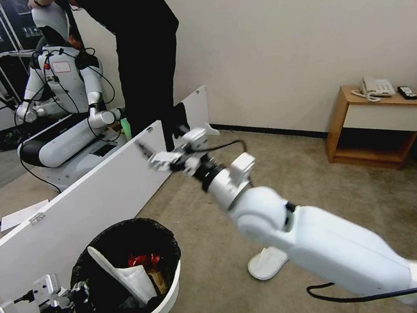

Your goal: Pick up the trash bin, then pick up the garbage from the floor and place it into the trash bin.

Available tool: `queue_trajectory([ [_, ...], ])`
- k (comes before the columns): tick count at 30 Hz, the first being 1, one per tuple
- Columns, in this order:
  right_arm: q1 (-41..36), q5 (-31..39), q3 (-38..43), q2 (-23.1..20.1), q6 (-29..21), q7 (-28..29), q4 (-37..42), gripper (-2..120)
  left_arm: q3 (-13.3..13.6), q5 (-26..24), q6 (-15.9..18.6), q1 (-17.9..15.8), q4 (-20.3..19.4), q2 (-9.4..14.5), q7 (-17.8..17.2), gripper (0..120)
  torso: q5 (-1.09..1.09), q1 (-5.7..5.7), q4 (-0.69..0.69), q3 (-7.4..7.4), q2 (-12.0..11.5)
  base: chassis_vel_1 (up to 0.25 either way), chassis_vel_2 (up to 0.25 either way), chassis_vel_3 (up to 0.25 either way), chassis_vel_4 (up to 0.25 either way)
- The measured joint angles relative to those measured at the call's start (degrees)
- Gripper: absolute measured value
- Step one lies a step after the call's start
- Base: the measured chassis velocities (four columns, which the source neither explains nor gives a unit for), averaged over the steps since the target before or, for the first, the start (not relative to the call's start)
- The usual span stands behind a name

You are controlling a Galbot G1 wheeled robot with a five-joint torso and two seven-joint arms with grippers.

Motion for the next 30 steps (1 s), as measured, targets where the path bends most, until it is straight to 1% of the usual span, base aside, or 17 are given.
queue_trajectory([
  [1, 0.0, 0.0, 0.0, 0.0, 0.0, 0.0, 0.0, 100, 0.0, 0.0, 0.0, 0.0, 0.0, 0.0, 0.0, 2, 0.00, 0.00, 0.00, 0.00, 0.0, 0.000, 0.000, 0.000, 0.000],
  [3, -4.5, 1.1, 7.2, -3.8, 0.4, 0.3, 1.1, 100, -0.2, 3.1, 0.0, 0.1, 0.2, -0.8, 1.0, 2, 0.01, 0.00, -0.02, 0.00, 0.0, 0.000, 0.000, 0.000, 0.000],
  [4, -4.5, 1.1, 7.2, -3.8, 0.4, 0.3, 1.1, 100, -0.2, 3.1, 0.0, 0.1, 0.2, -0.8, 1.0, 2, 0.01, 0.00, -0.02, 0.00, 0.0, 0.000, 0.000, 0.000, 0.000],
  [6, -8.4, 1.1, 14.5, -7.2, 2.6, 1.0, 1.3, 100, -0.5, 7.6, 0.0, 0.5, 0.4, -2.0, 2.5, 2, 0.02, 0.00, -0.01, 0.00, 0.0, 0.000, 0.000, 0.000, 0.000],
  [7, -8.4, 1.1, 14.5, -7.2, 2.6, 1.0, 1.3, 100, -0.5, 7.6, 0.0, 0.5, 0.4, -2.0, 2.5, 2, 0.02, 0.00, -0.01, 0.00, 0.0, 0.000, 0.000, 0.000, 0.000],
  [8, -11.0, 0.5, 20.0, -8.6, 3.1, 1.2, 1.4, 100, -0.6, 9.7, 0.0, 0.6, 0.4, -2.9, 3.2, 2, 0.01, 0.00, 0.00, 0.00, 0.0, 0.000, 0.000, 0.000, 0.000],
  [10, -14.3, 0.0, 26.3, -9.9, 3.1, 1.3, 2.2, 100, -0.7, 11.5, -0.1, 0.6, 0.4, -3.8, 3.8, 2, 0.02, 0.00, -0.01, 0.00, 0.0, 0.000, 0.000, 0.000, 0.000],
  [11, -14.3, 0.0, 26.3, -9.9, 3.1, 1.3, 2.2, 100, -0.7, 11.5, -0.1, 0.6, 0.4, -3.8, 3.8, 2, 0.02, 0.00, -0.01, 0.00, 0.0, 0.000, 0.000, 0.000, 0.000],
  [13, -19.0, -2.5, 33.6, -10.8, 3.3, 1.2, 3.4, 100, -0.7, 12.6, -0.3, 0.6, 0.4, -4.8, 4.1, 2, 0.00, 0.00, 0.00, 0.00, 0.0, 0.000, 0.000, 0.000, 0.000],
  [14, -19.0, -2.5, 33.6, -10.8, 3.3, 1.2, 3.4, 100, -0.7, 12.6, -0.3, 0.6, 0.4, -4.8, 4.1, 2, 0.00, 0.00, 0.00, 0.00, 0.0, 0.000, 0.000, 0.000, 0.000],
  [15, -23.3, -5.0, 38.6, -10.9, 3.8, 0.6, 4.4, 100, -0.7, 13.3, -0.5, 0.6, 0.4, -5.7, 4.3, 2, 0.00, 0.00, -0.01, -0.01, 0.0, 0.000, 0.000, 0.000, 0.000],
  [16, -23.3, -5.0, 38.6, -10.9, 3.8, 0.6, 4.4, 100, -0.7, 13.3, -0.5, 0.6, 0.4, -5.7, 4.3, 2, 0.00, 0.00, -0.01, -0.01, 0.0, 0.000, 0.000, 0.000, 0.000],
  [18, -30.5, -8.4, 45.5, -9.9, 3.9, 0.5, 6.7, 100, -0.6, 16.3, -1.4, 0.7, 0.4, -7.4, 5.2, 2, 0.02, 0.00, -0.02, -0.01, 0.0, 0.000, 0.000, 0.000, 0.000],
  [19, -30.5, -8.4, 45.5, -9.9, 3.9, 0.5, 6.7, 100, -0.6, 16.3, -1.4, 0.7, 0.4, -7.4, 5.2, 2, 0.02, 0.00, -0.02, -0.01, 0.0, 0.000, 0.000, 0.000, 0.000],
  [21, -35.6, -11.5, 50.6, -8.6, 3.6, 0.6, 8.6, 100, -0.6, 17.4, -1.7, 0.9, 0.1, -8.7, 5.6, 2, 0.00, 0.00, 0.02, 0.00, 0.0, 0.000, 0.000, 0.000, 0.000],
  [27, -45.3, -16.0, 58.1, -5.8, 3.3, 0.0, 12.9, 100, -0.3, 19.6, -2.7, 1.4, -0.6, -11.0, 6.5, 2, -0.02, -0.01, 0.00, -0.01, 0.0, 0.000, 0.000, 0.000, 0.000],
  [30, -47.3, -17.5, 59.0, -5.0, 3.6, -0.3, 13.6, 100, -0.1, 20.3, -2.8, 1.5, -0.7, -11.5, 6.8, 2, -0.02, -0.01, -0.01, -0.01, 0.0, 0.000, 0.000, 0.000, 0.000],
])
